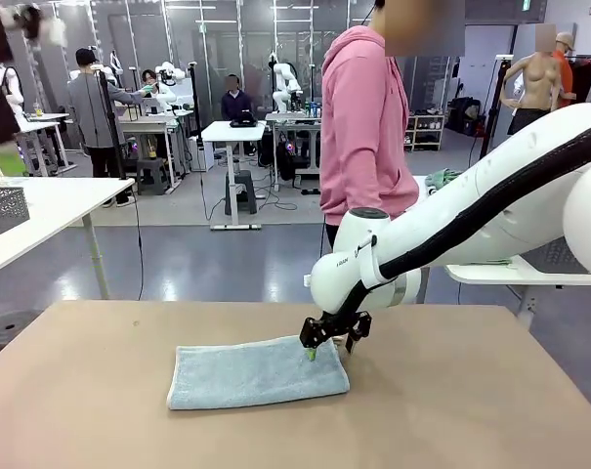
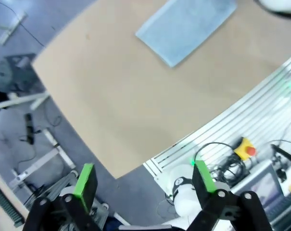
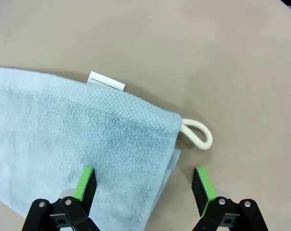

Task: Fold the towels and place them in the basket.
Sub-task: When a person lays out a Towel with hook on the table, fold it in half twice.

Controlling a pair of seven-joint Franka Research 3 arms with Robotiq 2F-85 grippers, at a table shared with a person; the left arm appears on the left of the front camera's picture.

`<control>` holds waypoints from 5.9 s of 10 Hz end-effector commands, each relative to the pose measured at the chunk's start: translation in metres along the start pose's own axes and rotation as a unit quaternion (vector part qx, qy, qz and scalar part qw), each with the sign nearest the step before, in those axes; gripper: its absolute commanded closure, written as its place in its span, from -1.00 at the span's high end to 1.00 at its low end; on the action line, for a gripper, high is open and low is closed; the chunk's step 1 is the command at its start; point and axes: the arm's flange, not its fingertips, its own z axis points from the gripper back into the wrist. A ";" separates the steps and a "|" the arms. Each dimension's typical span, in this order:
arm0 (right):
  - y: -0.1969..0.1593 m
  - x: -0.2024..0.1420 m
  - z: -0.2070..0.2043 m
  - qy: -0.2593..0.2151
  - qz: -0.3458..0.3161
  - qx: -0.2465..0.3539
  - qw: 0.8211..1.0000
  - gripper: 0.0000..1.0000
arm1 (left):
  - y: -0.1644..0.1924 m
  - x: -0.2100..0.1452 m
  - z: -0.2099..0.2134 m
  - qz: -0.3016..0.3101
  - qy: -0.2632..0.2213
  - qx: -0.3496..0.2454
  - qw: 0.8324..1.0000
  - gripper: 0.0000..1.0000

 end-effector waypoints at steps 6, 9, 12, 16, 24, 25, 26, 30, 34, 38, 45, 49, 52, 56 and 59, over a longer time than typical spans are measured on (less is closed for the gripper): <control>0.021 -0.013 0.005 0.041 -0.068 -0.028 0.996 0.85 | 0.002 -0.031 0.109 0.086 -0.038 0.002 0.996 1.00; 0.017 -0.012 0.003 0.058 -0.085 -0.031 0.994 0.85 | -0.012 -0.049 0.139 0.101 -0.092 0.027 0.990 1.00; 0.014 -0.013 0.002 0.050 -0.083 -0.024 0.995 -0.27 | 0.001 -0.040 0.122 0.084 -0.062 0.004 0.995 1.00; 0.016 -0.012 0.001 0.059 -0.082 -0.026 0.995 -1.00 | 0.001 -0.040 0.122 0.084 -0.062 0.004 0.995 1.00; -0.012 -0.031 0.025 0.067 -0.099 -0.047 0.992 -1.00 | 0.001 -0.040 0.122 0.084 -0.062 0.004 0.995 1.00; -0.025 -0.042 0.040 0.068 -0.115 -0.099 0.986 -1.00 | 0.001 -0.040 0.122 0.084 -0.062 0.004 0.995 1.00; -0.036 -0.052 0.053 0.063 -0.136 -0.130 0.980 -1.00 | 0.001 -0.040 0.122 0.084 -0.062 0.004 0.995 1.00; -0.029 -0.081 0.107 0.016 -0.135 -0.115 0.984 -1.00 | 0.001 -0.040 0.122 0.084 -0.062 0.004 0.995 1.00; 0.038 -0.053 0.127 -0.034 -0.052 -0.110 0.992 -1.00 | 0.001 -0.040 0.122 0.084 -0.062 0.004 0.995 1.00; 0.072 -0.016 0.119 -0.006 -0.007 -0.013 1.000 -1.00 | 0.001 -0.040 0.122 0.084 -0.062 0.004 0.995 1.00; 0.105 0.017 0.069 0.041 0.008 0.022 0.999 -0.55 | 0.001 -0.040 0.122 0.084 -0.062 0.004 0.995 1.00; 0.119 0.022 0.071 0.034 0.003 0.015 0.999 0.95 | 0.001 -0.040 0.122 0.084 -0.062 0.004 0.995 1.00; 0.126 0.017 0.080 0.020 -0.001 0.009 1.000 0.68 | 0.001 -0.040 0.122 0.084 -0.062 0.004 0.995 1.00; 0.131 0.007 0.078 0.039 0.006 0.042 0.998 1.00 | 0.001 -0.040 0.122 0.084 -0.062 0.004 0.995 1.00; 0.137 -0.012 0.082 0.016 0.004 0.036 0.999 1.00 | 0.001 -0.040 0.122 0.084 -0.062 0.004 0.995 1.00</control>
